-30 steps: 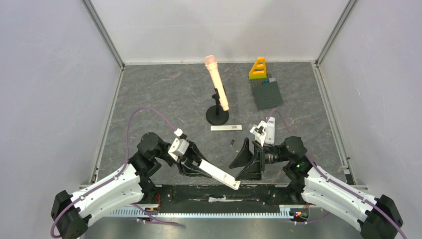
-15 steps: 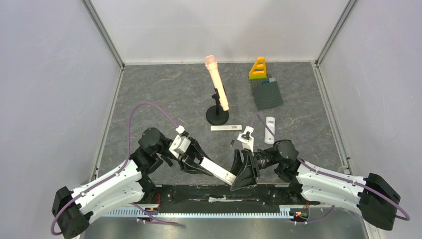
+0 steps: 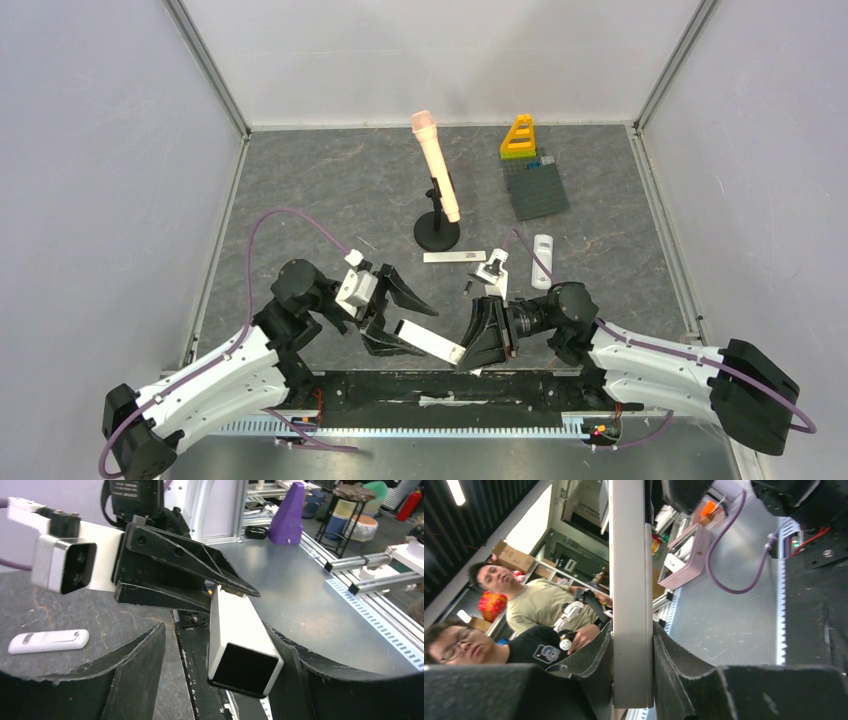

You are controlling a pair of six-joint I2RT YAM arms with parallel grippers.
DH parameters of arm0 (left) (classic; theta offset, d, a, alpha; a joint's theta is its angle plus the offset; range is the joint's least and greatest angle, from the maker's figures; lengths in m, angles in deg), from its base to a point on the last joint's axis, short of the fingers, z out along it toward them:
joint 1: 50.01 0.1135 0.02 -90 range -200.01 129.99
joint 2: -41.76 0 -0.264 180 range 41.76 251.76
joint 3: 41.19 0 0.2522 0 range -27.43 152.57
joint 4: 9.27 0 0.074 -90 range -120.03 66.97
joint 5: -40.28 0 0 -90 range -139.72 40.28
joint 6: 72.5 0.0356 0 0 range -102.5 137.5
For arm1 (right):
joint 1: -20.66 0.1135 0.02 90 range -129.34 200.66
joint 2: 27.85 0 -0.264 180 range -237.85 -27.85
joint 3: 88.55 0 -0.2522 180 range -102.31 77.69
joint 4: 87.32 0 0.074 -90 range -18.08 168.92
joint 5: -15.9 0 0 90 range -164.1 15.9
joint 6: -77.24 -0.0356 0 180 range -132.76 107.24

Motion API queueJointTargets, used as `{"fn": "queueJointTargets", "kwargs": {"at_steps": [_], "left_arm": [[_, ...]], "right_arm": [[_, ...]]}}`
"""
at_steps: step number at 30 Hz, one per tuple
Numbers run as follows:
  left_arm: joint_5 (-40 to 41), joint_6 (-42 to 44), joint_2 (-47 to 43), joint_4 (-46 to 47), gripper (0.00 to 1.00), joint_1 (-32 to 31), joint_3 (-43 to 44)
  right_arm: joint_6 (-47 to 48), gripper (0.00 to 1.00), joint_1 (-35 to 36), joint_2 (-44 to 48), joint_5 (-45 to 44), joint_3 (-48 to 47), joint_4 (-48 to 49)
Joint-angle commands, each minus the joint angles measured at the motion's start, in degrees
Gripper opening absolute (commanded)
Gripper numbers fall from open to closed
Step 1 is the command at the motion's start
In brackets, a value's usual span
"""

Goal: Load the batteries into the remote control
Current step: Adjust the remote control.

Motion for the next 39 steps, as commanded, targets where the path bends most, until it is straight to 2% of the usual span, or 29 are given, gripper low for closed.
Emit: {"fn": "queueJointTargets", "kwargs": {"at_steps": [1, 6, 9, 15, 17, 21, 23, 28, 31, 34, 36, 37, 38, 39], "left_arm": [[9.56, -5.31, -3.02, -1.14, 0.74, -0.17, -1.4], [22.29, -17.17, -7.9, -1.92, 0.75, -0.17, -5.87], [30.92, -23.32, -10.56, -6.67, 0.75, -0.17, -6.58], [46.94, -37.51, -13.85, -8.78, 0.76, -0.17, -8.0], [53.38, -44.83, -14.7, -9.44, 0.76, -0.17, -8.75], [55.92, -54.13, -13.71, -0.93, 0.73, -0.17, -12.31], [54.75, -55.44, -11.73, 4.34, 0.71, -0.17, -13.42], [52.16, -55.31, -7.3, 6.97, 0.68, -0.26, -12.41], [51.81, -55.13, -5.73, 8.59, 0.57, -0.26, -12.66], [52.39, -55.14, -5.61, 10.12, 0.41, -0.26, -13.45], [52.55, -54.82, -5.92, 11.02, 0.27, -0.26, -14.01], [52.66, -54.76, -6.04, 11.14, 0.21, -0.26, -14.34], [52.75, -54.44, -6.26, 11.18, 0.12, -0.26, -14.61], [53.08, -53.81, -6.52, 10.99, 0.05, -0.22, -14.84]], "right_arm": [[8.88, 0.11, 0.26, 1.28, -4.19, -1.66, -5.62], [20.48, 0.09, 0.26, 2.38, -10.68, -5.68, -20.0], [26.27, 0.09, 0.26, 2.82, -15.67, -8.39, -27.4], [30.43, 0.09, 0.26, 5.27, -23.18, -8.8, -28.54], [31.24, 0.08, 0.26, 5.81, -24.69, -9.08, -29.64], [30.95, 0.08, 0.26, 6.18, -27.28, -8.95, -29.21], [29.92, 0.08, 0.26, 6.18, -28.37, -8.5, -27.45], [25.2, 0.09, 0.28, 4.87, -31.1, -7.97, -23.86], [22.24, 0.09, 0.27, 3.44, -30.97, -7.77, -21.66], [19.73, 0.1, 0.26, 2.55, -30.65, -7.66, -21.28], [18.38, 0.12, 0.26, 2.23, -30.89, -7.29, -21.66], [17.58, 0.14, 0.26, 2.11, -31.02, -7.17, -22.15], [16.94, 0.2, 0.19, 1.92, -30.9, -7.19, -22.48], [16.39, 0.31, 0.2, 1.62, -30.84, -7.25, -23.25]]}}
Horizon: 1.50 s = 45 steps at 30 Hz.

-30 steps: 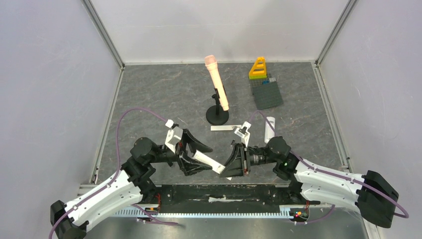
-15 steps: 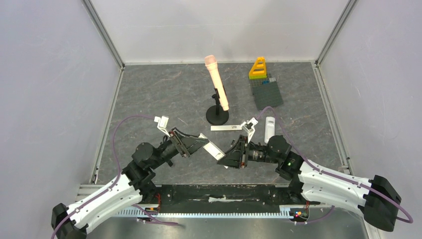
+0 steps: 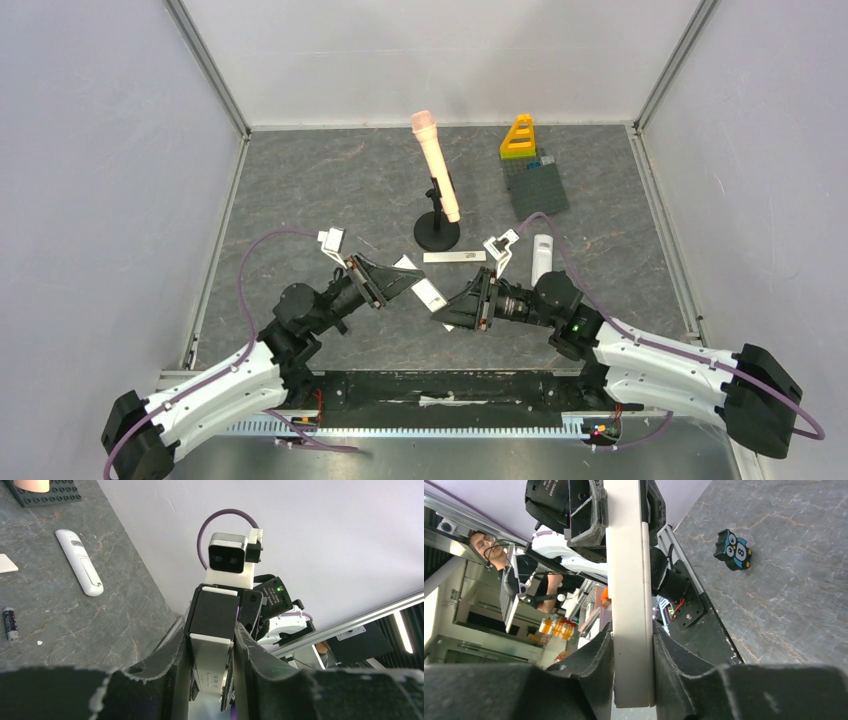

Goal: Load the batteries into the remote control
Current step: Adjust the remote control, then pick up the battery from the center of the board.

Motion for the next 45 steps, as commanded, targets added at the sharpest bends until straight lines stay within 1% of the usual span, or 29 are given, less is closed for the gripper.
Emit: {"fn": "queueJointTargets", "kwargs": {"at_steps": [1, 2, 4, 5, 6, 9, 11, 12, 14, 15, 17, 18, 19, 21, 27, 32, 34, 39, 45], "left_arm": [[1.74, 1.33, -1.15, 2.28, 0.02, -0.26, -1.37], [2.33, 2.1, -1.6, 0.49, 0.02, -0.22, -1.46], [4.31, 4.45, -3.02, -3.96, 0.02, -0.26, -1.23], [6.11, 5.93, -4.1, -7.08, 0.02, -0.22, -0.7], [8.27, 7.92, -5.49, -12.37, 0.02, -0.26, 0.21], [19.68, 12.49, -9.28, -28.32, 0.02, -0.26, 3.4], [25.55, 14.42, -11.28, -35.45, 0.02, -0.26, 4.35], [27.32, 15.2, -12.08, -37.46, 0.02, -0.26, 4.67], [29.2, 17.15, -12.85, -38.43, 0.02, -0.26, 4.83], [29.61, 17.65, -12.86, -38.62, 0.02, -0.26, 4.9], [29.65, 18.38, -12.17, -38.58, 0.02, -0.26, 5.25], [29.65, 18.66, -11.61, -38.58, 0.02, -0.26, 5.43], [29.61, 19.38, -10.96, -38.57, 0.02, -0.24, 5.67], [30.2, 20.99, -9.62, -38.89, 0.02, -0.26, 6.32], [31.69, 23.79, -7.25, -39.33, 0.02, -0.26, 7.85], [31.31, 24.23, -8.03, -40.14, 0.02, -0.17, 7.96], [30.43, 24.04, -8.92, -40.42, 0.02, -0.22, 7.46], [29.66, 23.42, -10.65, -40.25, 0.02, -0.17, 6.01], [29.78, 22.84, -11.19, -39.31, 0.02, -0.17, 5.14]], "right_arm": [[-4.09, 0.43, 0.07, -0.49, -1.57, -1.16, 0.66], [-4.11, 0.56, 0.04, -0.12, -2.2, -1.16, -0.83], [-3.34, 0.73, 0.04, 1.05, -4.47, -1.24, -5.82], [-1.97, 0.78, 0.04, 1.89, -6.0, -1.37, -8.52], [-0.72, 0.8, 0.0, 3.0, -8.26, -1.53, -12.58], [2.5, 0.82, -0.14, 6.54, -15.52, -1.6, -23.55], [3.73, 0.8, -0.22, 7.62, -21.39, -1.95, -30.08], [4.59, 0.76, -0.31, 7.29, -25.6, -2.57, -33.56], [5.68, 0.7, -0.36, 4.44, -33.37, -5.37, -41.5], [6.66, 0.67, -0.4, 2.05, -36.3, -7.25, -43.92], [8.22, 0.58, -0.39, -3.11, -42.0, -10.27, -47.08], [9.82, 0.54, -0.4, -5.28, -43.23, -11.69, -47.67], [10.34, 0.52, -0.4, -7.84, -44.99, -12.98, -48.03], [10.55, 0.52, -0.4, -12.17, -47.72, -15.03, -48.75], [6.89, 0.53, -0.4, -24.76, -52.06, -20.67, -48.48], [3.61, 0.5, -0.4, -32.0, -54.14, -24.7, -48.61], [3.49, 0.47, -0.4, -34.67, -54.1, -26.23, -48.53], [2.42, 0.4, -0.4, -39.55, -54.46, -29.11, -49.49], [1.12, 0.35, -0.56, -40.96, -54.34, -28.58, -51.16]]}}
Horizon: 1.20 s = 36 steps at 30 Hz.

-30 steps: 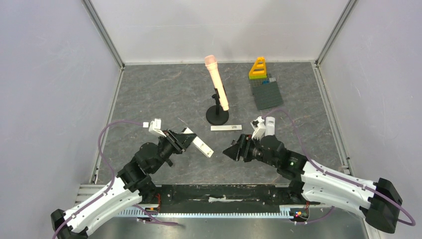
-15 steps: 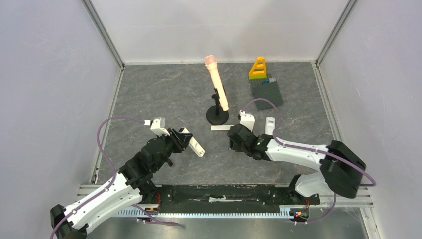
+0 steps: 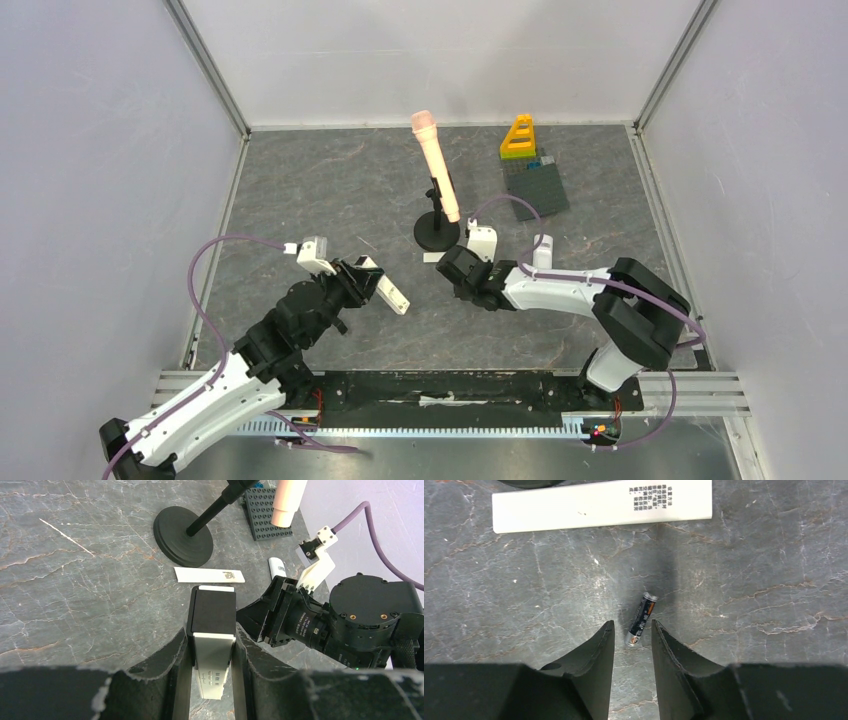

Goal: Load the batteries into the remote control
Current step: Pick up the battery from the center of the board.

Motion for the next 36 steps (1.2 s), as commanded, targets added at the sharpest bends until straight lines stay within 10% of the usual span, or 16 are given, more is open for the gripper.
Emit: {"fn": "queueJointTargets", "kwargs": {"at_steps": [1, 22, 36], "left_arm": [[0.45, 1.14, -0.77, 2.68, 0.02, -0.18, -0.28], [-0.51, 4.2, 1.45, 5.2, 0.02, -0.17, -0.12], [-5.94, 8.52, 2.15, 6.77, 0.02, -0.17, 0.11]], "right_arm": [[-2.49, 0.35, -0.38, -0.31, -2.62, -0.69, -1.66], [11.35, 0.0, -4.26, 6.44, 10.8, 9.36, 14.18], [38.94, 0.0, -4.62, 37.57, 52.1, 21.9, 30.25]]}}
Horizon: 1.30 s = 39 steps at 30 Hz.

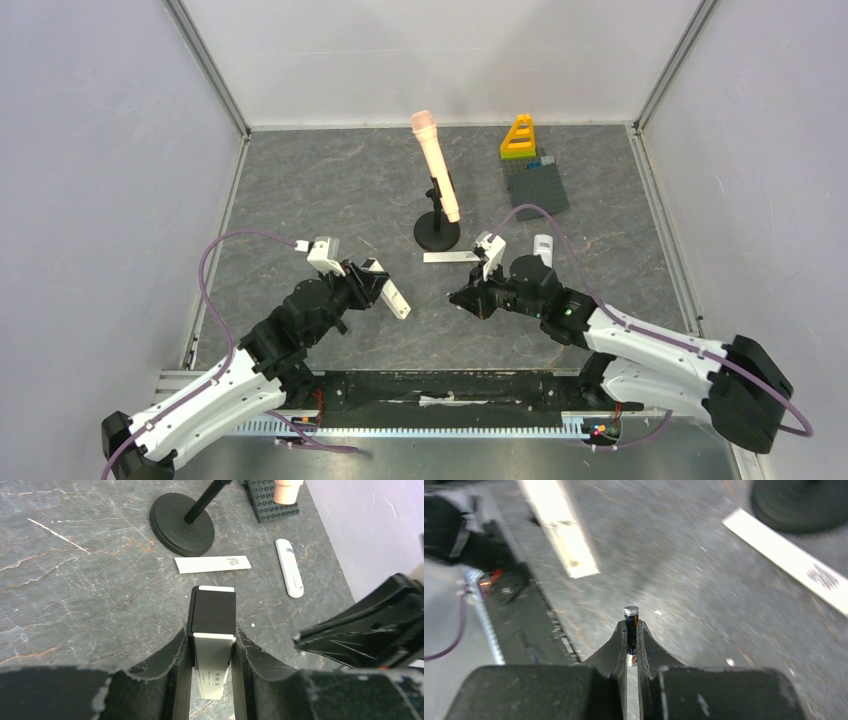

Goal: Load the batteries into the remote control
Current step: Pick up the battery from the center of the board, then load the battery into the remote control.

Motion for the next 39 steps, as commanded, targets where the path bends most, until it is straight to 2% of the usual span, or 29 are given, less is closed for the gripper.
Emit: {"fn": "queueJointTargets", "kwargs": {"at_steps": [1, 5, 9, 13, 20, 22, 25, 30, 39], "left_arm": [[-4.66, 5.6, -1.03, 5.94, 0.02, -0.17, 0.75], [-14.3, 9.55, -0.95, 11.17, 0.02, -0.17, 0.47], [-28.22, 12.29, -0.72, 18.9, 0.02, -0.1, -0.78], [-38.04, 11.58, 0.42, 29.97, 0.02, -0.11, -3.42], [-43.4, 8.14, 7.35, 41.72, 0.02, -0.09, -4.69], [-42.43, 6.57, 9.19, 44.27, 0.02, -0.09, -4.91], [-35.78, 3.34, 10.9, 44.19, 0.02, -0.09, -4.89], [-20.78, -5.15, 13.04, 35.89, 0.02, 0.0, -4.1], [-16.22, -21.47, 16.6, 29.81, 0.02, 1.45, -4.69]], "right_arm": [[6.58, 0.0, -0.27, 6.5, 17.59, -0.18, 6.99], [6.69, 0.0, -0.24, 9.86, 27.48, -2.11, 7.61], [6.69, 0.0, -0.22, 11.17, 34.6, -4.61, 5.35], [6.57, 0.0, -0.27, 13.27, 33.83, -5.27, 2.66], [2.92, 0.0, -0.2, 15.45, 29.62, -6.12, 0.25], [2.5, 0.0, -0.07, 15.63, 26.87, -6.26, -1.05], [1.91, 0.0, 0.02, 15.5, 22.52, -6.92, -3.45], [1.12, 0.0, 0.14, 12.4, 13.83, -9.64, -10.37], [-1.58, 0.0, 2.1, 4.88, 6.81, -10.41, -11.01]]}}
